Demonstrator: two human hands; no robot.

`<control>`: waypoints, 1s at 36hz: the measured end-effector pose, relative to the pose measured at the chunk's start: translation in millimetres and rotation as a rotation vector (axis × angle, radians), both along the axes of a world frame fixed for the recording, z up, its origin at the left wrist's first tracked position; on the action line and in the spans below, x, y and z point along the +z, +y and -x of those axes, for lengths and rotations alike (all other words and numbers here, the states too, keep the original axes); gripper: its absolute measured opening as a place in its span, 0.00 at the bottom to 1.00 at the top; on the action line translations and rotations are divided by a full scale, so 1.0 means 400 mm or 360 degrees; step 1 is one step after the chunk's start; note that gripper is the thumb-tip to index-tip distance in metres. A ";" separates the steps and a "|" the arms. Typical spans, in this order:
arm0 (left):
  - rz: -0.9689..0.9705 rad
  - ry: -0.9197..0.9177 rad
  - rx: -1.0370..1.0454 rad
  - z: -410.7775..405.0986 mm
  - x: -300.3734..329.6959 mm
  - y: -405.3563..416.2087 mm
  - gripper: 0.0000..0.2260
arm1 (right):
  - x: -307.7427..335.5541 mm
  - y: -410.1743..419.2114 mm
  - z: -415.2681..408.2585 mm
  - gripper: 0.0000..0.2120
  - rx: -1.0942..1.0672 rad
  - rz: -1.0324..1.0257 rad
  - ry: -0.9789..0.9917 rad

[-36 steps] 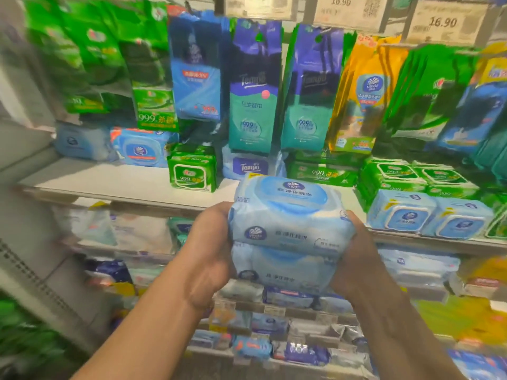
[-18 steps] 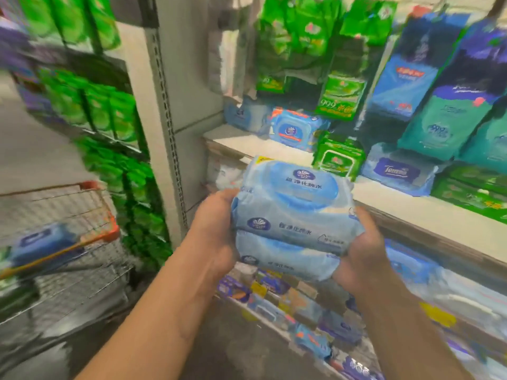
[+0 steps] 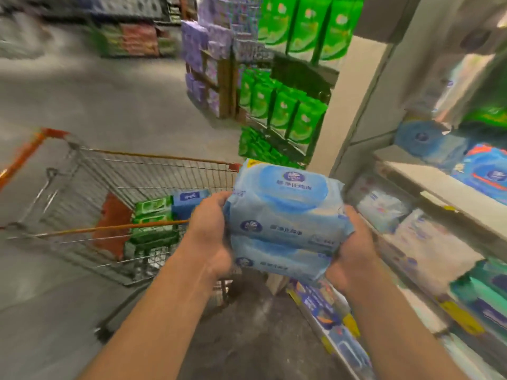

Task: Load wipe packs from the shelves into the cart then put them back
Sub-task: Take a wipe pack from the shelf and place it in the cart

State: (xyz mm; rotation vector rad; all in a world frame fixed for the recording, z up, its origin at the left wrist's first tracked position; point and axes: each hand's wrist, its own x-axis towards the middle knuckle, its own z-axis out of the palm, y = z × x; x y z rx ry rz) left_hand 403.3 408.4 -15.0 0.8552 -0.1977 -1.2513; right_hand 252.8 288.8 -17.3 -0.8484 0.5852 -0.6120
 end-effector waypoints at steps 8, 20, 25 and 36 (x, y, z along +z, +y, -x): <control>-0.0084 0.0007 0.0340 -0.210 -0.033 0.022 0.23 | -0.047 -0.043 -0.271 0.21 0.0248 0.0023 0.0042; -0.0207 0.0107 0.0663 -0.558 -0.069 -0.081 0.26 | -0.094 -0.221 -0.676 0.20 0.0553 -0.0037 0.0108; -0.0216 0.0127 0.0773 -0.686 -0.105 -0.110 0.25 | -0.129 -0.265 -0.823 0.20 0.0618 -0.0081 0.0142; -0.0438 0.0238 0.0772 -0.936 -0.263 -0.091 0.21 | -0.264 -0.262 -1.064 0.18 0.0677 -0.0080 0.0395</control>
